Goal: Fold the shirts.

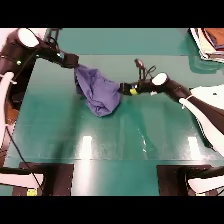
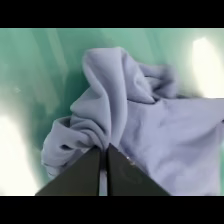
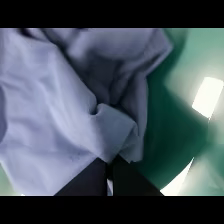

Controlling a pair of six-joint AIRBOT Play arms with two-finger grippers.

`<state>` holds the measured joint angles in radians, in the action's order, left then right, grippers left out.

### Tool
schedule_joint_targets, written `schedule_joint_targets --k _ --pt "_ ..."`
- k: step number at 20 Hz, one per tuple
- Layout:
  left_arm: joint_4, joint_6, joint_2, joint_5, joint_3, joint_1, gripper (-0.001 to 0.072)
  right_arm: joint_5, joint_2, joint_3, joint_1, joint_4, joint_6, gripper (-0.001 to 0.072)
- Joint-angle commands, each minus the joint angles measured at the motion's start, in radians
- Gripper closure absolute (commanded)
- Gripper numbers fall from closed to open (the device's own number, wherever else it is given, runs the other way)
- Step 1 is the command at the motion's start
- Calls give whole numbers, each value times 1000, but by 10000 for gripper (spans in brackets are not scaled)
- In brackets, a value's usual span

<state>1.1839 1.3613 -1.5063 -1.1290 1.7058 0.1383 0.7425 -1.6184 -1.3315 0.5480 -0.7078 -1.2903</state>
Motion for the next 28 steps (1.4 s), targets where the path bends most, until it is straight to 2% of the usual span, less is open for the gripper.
schedule_joint_targets --k 1,8,11,13,17,19,21,23,26,28 --pt "40 -1 169 40 2 0 680 92 106 -150 -53 -148 -10 694" --pt "19 0 616 35 1 0 680 399 474 -416 -122 -422 -144 695" --pt "-57 2 705 27 1 0 680 458 565 -471 -122 -500 -200 695" --pt "-114 1 701 -14 -2 0 680 460 600 -474 -122 -518 -238 695" --pt "-127 3 649 -105 -121 1 680 588 528 -473 -122 -523 -325 695" --pt "-126 20 619 -138 -270 28 680 707 427 -465 -121 -521 -346 695" --pt "-126 22 589 -141 -449 77 680 730 341 -395 -105 -523 -343 695" --pt "-125 18 557 -101 -637 140 679 714 265 -299 -80 -524 -334 695" --pt "-123 18 528 34 -891 223 678 660 197 -166 -38 -523 -328 695" --pt "-124 19 524 97 -990 250 678 610 188 -98 -26 -517 -328 695"
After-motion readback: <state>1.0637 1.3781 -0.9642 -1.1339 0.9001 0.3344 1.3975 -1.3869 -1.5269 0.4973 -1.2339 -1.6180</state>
